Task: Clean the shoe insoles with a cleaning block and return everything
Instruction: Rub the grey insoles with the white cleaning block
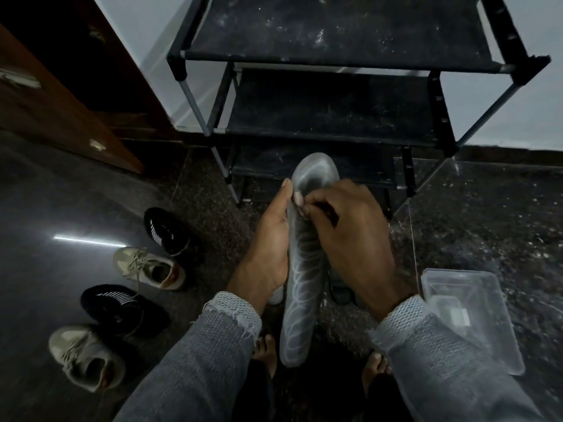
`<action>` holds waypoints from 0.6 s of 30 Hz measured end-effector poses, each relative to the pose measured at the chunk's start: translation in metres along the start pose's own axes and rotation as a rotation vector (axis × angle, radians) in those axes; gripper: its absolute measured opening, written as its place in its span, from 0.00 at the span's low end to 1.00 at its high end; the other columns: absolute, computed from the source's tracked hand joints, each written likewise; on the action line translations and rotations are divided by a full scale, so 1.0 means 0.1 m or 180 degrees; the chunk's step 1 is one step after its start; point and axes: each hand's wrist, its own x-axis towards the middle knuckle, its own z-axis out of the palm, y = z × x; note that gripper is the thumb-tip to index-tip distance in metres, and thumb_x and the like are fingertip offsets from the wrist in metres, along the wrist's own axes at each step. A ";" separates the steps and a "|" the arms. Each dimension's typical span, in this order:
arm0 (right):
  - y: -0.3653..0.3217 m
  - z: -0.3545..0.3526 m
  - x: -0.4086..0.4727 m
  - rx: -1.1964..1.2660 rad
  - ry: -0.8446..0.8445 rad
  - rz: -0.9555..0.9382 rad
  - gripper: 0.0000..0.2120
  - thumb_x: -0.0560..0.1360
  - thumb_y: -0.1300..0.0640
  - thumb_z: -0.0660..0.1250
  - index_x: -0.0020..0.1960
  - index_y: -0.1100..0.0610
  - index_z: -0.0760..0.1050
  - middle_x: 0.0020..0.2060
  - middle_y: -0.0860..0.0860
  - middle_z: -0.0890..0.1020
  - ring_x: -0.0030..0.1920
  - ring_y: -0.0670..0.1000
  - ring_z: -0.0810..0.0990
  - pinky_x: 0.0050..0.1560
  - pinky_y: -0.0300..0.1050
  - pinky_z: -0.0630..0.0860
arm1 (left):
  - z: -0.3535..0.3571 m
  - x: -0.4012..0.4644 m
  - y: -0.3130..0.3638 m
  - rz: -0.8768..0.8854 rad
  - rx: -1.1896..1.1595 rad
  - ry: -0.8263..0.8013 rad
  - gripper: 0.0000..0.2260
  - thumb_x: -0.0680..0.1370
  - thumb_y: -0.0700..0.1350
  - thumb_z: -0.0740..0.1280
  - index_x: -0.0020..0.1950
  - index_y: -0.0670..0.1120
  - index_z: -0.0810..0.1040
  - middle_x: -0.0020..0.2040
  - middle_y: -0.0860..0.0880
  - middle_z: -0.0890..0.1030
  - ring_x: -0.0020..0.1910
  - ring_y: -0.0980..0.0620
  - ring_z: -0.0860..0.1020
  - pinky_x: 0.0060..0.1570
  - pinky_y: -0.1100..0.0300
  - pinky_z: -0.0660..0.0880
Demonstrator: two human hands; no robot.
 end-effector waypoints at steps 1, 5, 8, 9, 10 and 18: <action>0.01 -0.01 0.02 -0.0041 0.0081 0.0040 0.03 0.76 0.55 0.68 0.47 0.52 0.81 0.45 0.46 0.79 0.47 0.45 0.73 0.46 0.38 0.71 | 0.00 0.01 -0.01 0.0011 0.0011 -0.0039 0.26 0.82 0.59 0.53 0.63 0.40 0.77 0.54 0.41 0.83 0.53 0.46 0.82 0.55 0.55 0.79; 0.03 -0.01 0.07 0.0036 0.0307 0.0139 0.02 0.77 0.57 0.68 0.48 0.54 0.79 0.45 0.46 0.78 0.47 0.47 0.74 0.46 0.39 0.73 | 0.04 0.00 -0.04 0.0051 0.0081 -0.0134 0.24 0.82 0.57 0.52 0.59 0.41 0.78 0.47 0.43 0.84 0.47 0.49 0.82 0.50 0.57 0.79; -0.02 0.00 0.04 0.0174 0.0338 -0.0009 0.07 0.78 0.61 0.66 0.54 0.54 0.78 0.49 0.48 0.78 0.48 0.48 0.77 0.47 0.41 0.76 | 0.04 -0.02 -0.02 0.0070 0.0082 -0.0188 0.24 0.82 0.57 0.53 0.61 0.41 0.78 0.48 0.43 0.84 0.47 0.48 0.82 0.50 0.57 0.79; -0.03 0.01 0.02 0.0170 0.0355 -0.0073 0.08 0.78 0.61 0.65 0.55 0.54 0.78 0.49 0.48 0.78 0.47 0.47 0.77 0.46 0.40 0.76 | 0.04 -0.03 -0.02 0.0071 0.0100 -0.0189 0.24 0.82 0.58 0.53 0.62 0.41 0.77 0.50 0.42 0.84 0.49 0.48 0.82 0.51 0.56 0.79; -0.04 0.01 0.02 0.0148 0.0388 -0.0143 0.08 0.78 0.60 0.65 0.56 0.54 0.79 0.49 0.48 0.78 0.47 0.46 0.77 0.45 0.37 0.76 | 0.05 -0.03 -0.01 0.0065 0.0131 -0.0182 0.25 0.82 0.58 0.53 0.63 0.41 0.77 0.52 0.42 0.83 0.51 0.47 0.82 0.54 0.56 0.79; -0.02 0.06 0.03 0.0341 0.0275 -0.0280 0.10 0.78 0.61 0.67 0.58 0.57 0.81 0.49 0.51 0.81 0.48 0.45 0.79 0.51 0.34 0.76 | -0.02 0.05 -0.07 0.0091 0.0113 -0.0105 0.30 0.82 0.62 0.51 0.73 0.40 0.68 0.69 0.39 0.74 0.69 0.44 0.72 0.71 0.48 0.66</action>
